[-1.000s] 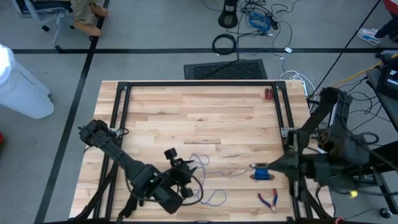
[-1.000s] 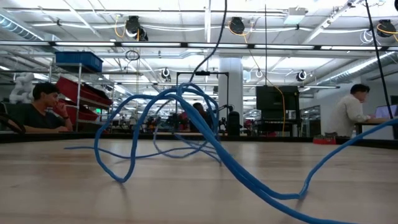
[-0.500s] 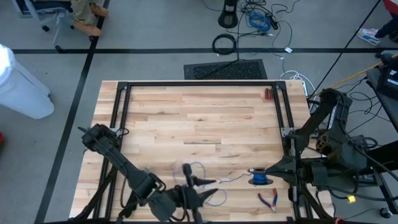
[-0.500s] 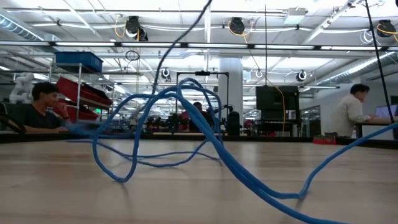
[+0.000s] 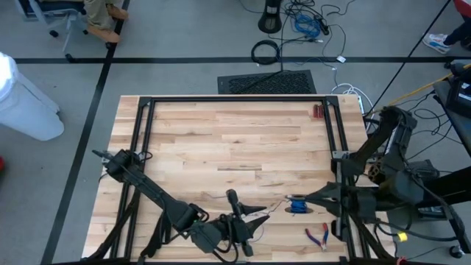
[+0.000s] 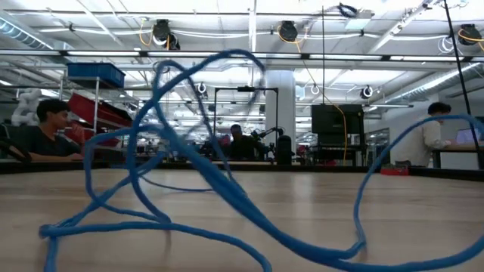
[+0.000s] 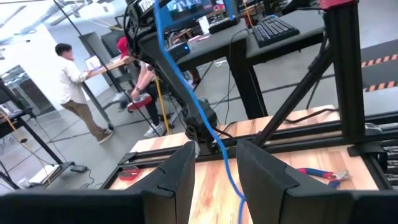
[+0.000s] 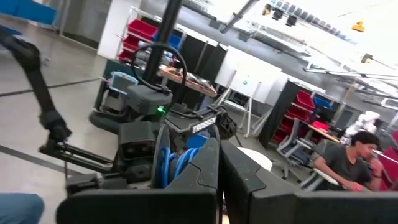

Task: Coil cords
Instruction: Coil the blue wire onto the black spool

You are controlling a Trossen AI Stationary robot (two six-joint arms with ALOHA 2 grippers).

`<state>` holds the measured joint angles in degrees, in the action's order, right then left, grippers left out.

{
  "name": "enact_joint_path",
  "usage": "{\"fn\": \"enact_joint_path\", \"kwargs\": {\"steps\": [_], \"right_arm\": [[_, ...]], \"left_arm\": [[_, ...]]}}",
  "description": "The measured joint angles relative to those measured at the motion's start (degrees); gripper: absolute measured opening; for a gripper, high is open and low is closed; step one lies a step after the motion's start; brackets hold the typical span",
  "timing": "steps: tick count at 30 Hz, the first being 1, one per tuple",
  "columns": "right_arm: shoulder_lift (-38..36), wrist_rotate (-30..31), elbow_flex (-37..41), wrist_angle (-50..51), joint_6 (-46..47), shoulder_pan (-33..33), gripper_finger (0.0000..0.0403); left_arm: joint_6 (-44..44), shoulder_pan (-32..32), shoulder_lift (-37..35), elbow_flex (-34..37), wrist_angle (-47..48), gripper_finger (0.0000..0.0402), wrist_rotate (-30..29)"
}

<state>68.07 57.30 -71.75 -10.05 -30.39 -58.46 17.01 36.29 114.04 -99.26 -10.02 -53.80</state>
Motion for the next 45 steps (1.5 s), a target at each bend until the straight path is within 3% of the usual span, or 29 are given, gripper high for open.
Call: {"fn": "enact_joint_path", "kwargs": {"steps": [14, 18, 20, 23, 26, 30, 34, 39, 45], "right_arm": [[1.2, 5.1, 0.0, -0.8, 1.7, 3.7, 0.0], [1.4, 4.2, 0.0, -0.7, 1.2, 3.7, 0.0], [1.3, 3.9, 0.0, -0.7, 1.2, 3.7, 0.0], [1.3, 3.6, 0.0, 0.5, 1.3, 3.7, 0.0], [1.3, -0.4, 0.0, 1.9, 2.8, 3.7, 0.0], [1.3, -5.0, 0.0, 1.7, 4.0, 3.7, 0.0], [1.3, -5.2, 0.0, 1.7, 4.3, 3.8, 0.0], [1.4, -5.2, 0.0, 1.7, 5.2, 3.8, 0.0], [1.5, -5.2, 0.0, 1.7, 6.2, 3.8, 0.0]], "left_arm": [[0.8, 0.3, 0.0, 0.0, -0.1, 0.0125, -0.3], [7.3, 0.7, 0.0, 0.0, -6.7, 0.0125, -6.9], [10.4, 0.9, 0.0, 0.0, -11.5, 0.0125, -7.5], [16.5, 1.3, 0.0, 0.0, -18.8, 0.0125, -4.2], [20.9, 1.7, -0.1, 0.0, -23.4, 0.0125, 1.0], [24.2, 1.7, -0.1, 0.0, -25.5, 0.0125, 2.6], [24.4, 1.1, -0.1, 0.0, -25.4, 0.0125, 3.7], [24.1, 0.3, -0.1, 0.0, -25.5, 0.0125, 10.8], [23.8, -0.8, -0.1, 0.0, -25.8, 0.0125, 11.3]]}}
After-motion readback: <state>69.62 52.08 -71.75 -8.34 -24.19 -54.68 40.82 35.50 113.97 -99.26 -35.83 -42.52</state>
